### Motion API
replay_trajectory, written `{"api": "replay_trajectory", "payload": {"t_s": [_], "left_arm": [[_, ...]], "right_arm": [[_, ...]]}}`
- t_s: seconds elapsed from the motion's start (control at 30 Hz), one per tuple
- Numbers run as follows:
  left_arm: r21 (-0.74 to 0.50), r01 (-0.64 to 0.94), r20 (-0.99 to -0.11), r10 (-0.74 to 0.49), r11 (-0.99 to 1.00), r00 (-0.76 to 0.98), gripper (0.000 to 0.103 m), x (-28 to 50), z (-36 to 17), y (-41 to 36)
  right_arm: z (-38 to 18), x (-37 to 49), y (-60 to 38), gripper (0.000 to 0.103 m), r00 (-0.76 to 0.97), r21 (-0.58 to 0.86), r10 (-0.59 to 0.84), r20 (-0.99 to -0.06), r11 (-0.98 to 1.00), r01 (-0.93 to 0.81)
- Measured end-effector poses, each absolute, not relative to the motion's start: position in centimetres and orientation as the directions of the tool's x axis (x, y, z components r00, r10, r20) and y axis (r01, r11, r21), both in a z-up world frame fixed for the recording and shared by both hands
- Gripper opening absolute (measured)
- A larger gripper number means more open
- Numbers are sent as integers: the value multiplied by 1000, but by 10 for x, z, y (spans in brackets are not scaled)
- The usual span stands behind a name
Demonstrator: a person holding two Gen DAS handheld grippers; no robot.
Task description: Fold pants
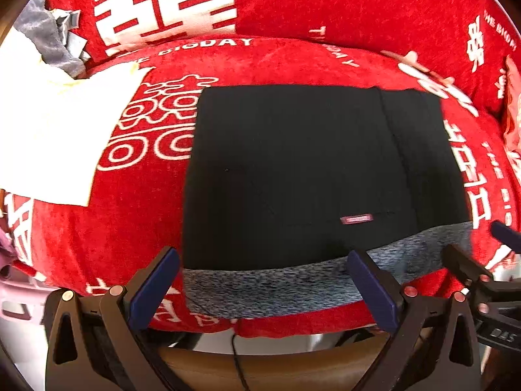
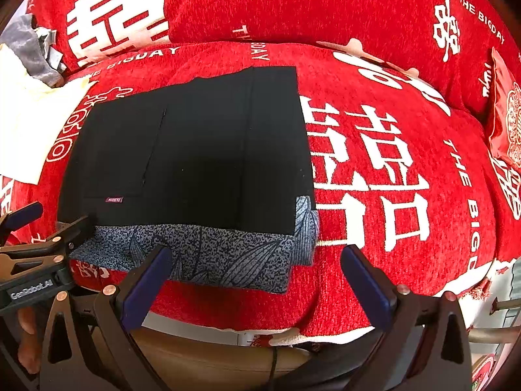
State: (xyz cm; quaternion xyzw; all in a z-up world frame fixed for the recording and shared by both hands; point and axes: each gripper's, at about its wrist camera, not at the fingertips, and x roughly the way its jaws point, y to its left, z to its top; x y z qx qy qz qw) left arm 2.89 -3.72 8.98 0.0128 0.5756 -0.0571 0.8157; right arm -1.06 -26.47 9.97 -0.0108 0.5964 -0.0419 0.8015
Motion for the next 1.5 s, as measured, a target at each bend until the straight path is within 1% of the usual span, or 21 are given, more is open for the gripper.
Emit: {"api": "replay_trajectory", "payload": {"t_s": [0.17,0.27,0.47,0.8,1.07,1.27,1.5], "left_arm": [[-33,83,-945,-58,996,321,103,31,88,-32],[13,61,-946,-8,998,324,103,31,87,-30],[76,47,-931,54,996,360,103,29,94,-32],[49,28,-943,37,998,332,103,30,90,-28],[34,57,-945,13,998,327,103,30,90,-31],[43,67,-943,18,997,331,103,29,91,-33],[16,72,-945,-8,997,327,103,28,92,-31]], "right_arm": [[103,-11,-265,103,294,-70,-84,-952,996,59],[104,-11,-264,103,297,-77,-89,-951,996,53],[104,-12,-260,103,300,-83,-93,-950,996,45],[105,-11,-262,103,302,-87,-98,-948,995,52],[106,-11,-263,103,301,-82,-97,-949,995,62],[106,-11,-261,103,300,-85,-98,-949,995,56],[107,-12,-260,103,307,-91,-102,-946,995,52]]}}
